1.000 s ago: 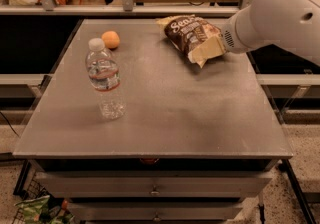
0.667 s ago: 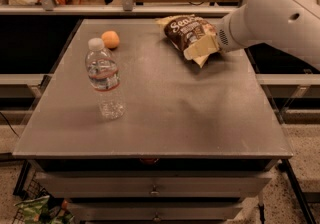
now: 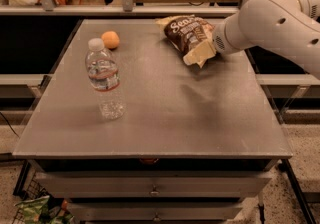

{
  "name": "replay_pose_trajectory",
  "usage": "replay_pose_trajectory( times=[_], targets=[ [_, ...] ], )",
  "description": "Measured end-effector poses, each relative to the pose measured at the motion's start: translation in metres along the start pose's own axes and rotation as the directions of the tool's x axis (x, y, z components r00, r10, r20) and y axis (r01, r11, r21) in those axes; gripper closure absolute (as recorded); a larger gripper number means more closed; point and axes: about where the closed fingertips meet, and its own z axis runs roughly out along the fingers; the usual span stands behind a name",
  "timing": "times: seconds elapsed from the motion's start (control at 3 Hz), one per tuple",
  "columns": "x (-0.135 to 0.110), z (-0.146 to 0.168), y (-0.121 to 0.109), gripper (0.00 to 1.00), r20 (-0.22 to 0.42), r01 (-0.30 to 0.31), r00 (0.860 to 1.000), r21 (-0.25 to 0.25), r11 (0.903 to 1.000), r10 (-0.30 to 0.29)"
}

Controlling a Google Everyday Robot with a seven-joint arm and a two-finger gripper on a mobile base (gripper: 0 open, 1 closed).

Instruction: Move brown chip bag near water bottle

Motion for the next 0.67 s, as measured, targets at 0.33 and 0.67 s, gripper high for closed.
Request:
replay_pose_trajectory(
  times=[0.33, 0.67],
  targets=[
    [0.0129, 0.0094, 0.0038, 0.00, -0.024, 0.024, 0.999, -0.021, 0.9995, -0.025],
    [0.0180, 0.0122, 0.0052, 0.16, -0.023, 0.054, 0.998, -0.029, 0.9981, -0.055]
  ],
)
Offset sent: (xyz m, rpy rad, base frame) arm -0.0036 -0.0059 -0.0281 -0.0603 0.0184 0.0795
